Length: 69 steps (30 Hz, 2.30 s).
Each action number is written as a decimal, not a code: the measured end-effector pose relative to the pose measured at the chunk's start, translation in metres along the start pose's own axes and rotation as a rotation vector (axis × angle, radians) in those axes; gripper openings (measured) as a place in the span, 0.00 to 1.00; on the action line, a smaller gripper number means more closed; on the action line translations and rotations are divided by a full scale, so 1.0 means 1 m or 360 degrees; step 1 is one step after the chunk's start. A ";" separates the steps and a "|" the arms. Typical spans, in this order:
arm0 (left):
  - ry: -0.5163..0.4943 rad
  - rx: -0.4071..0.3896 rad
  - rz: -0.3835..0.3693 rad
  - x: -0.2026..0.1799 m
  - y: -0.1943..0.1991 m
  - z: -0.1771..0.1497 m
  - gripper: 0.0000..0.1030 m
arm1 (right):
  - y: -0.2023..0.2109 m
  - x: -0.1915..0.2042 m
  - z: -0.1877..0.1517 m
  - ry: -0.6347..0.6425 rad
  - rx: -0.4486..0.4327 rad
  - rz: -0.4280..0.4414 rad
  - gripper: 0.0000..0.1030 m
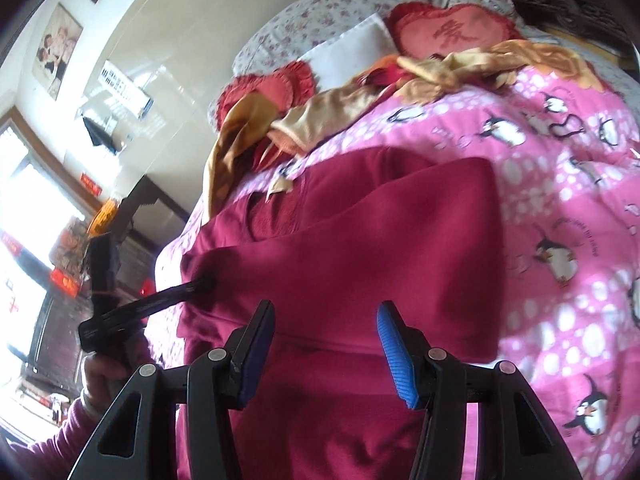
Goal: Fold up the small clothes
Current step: 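Grasp the sweatshirt edge with the left tool while the right tool smooths the fold, then open both tools and move them to the sweatshirt hem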
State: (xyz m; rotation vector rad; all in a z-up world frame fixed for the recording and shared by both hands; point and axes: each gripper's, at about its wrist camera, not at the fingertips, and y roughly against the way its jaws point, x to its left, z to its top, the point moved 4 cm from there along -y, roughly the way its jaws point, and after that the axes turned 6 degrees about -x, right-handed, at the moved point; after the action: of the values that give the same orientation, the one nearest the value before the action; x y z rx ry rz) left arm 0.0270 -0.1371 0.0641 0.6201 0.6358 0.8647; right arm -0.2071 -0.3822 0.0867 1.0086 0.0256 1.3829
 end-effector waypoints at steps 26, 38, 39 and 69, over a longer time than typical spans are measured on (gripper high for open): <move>0.0019 0.0102 0.0322 0.055 -0.013 -0.022 0.11 | -0.082 -0.041 0.056 0.0264 0.0056 -0.0421 0.16; 0.0064 0.0104 0.0302 0.056 -0.006 -0.027 0.24 | -0.037 -0.042 0.021 0.0123 0.0109 -0.0223 0.54; 0.0066 0.0112 0.0310 0.055 -0.005 -0.028 0.24 | -0.039 -0.041 0.012 0.0160 0.0142 -0.0256 0.43; -0.0056 0.0125 0.0401 0.040 -0.007 -0.044 0.46 | -0.034 -0.034 0.022 0.0162 0.0113 -0.0398 0.46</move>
State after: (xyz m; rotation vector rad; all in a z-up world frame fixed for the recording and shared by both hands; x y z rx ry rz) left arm 0.0185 -0.0971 0.0209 0.7966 0.5690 1.0647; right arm -0.1762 -0.4175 0.0621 0.9576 0.2694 1.2093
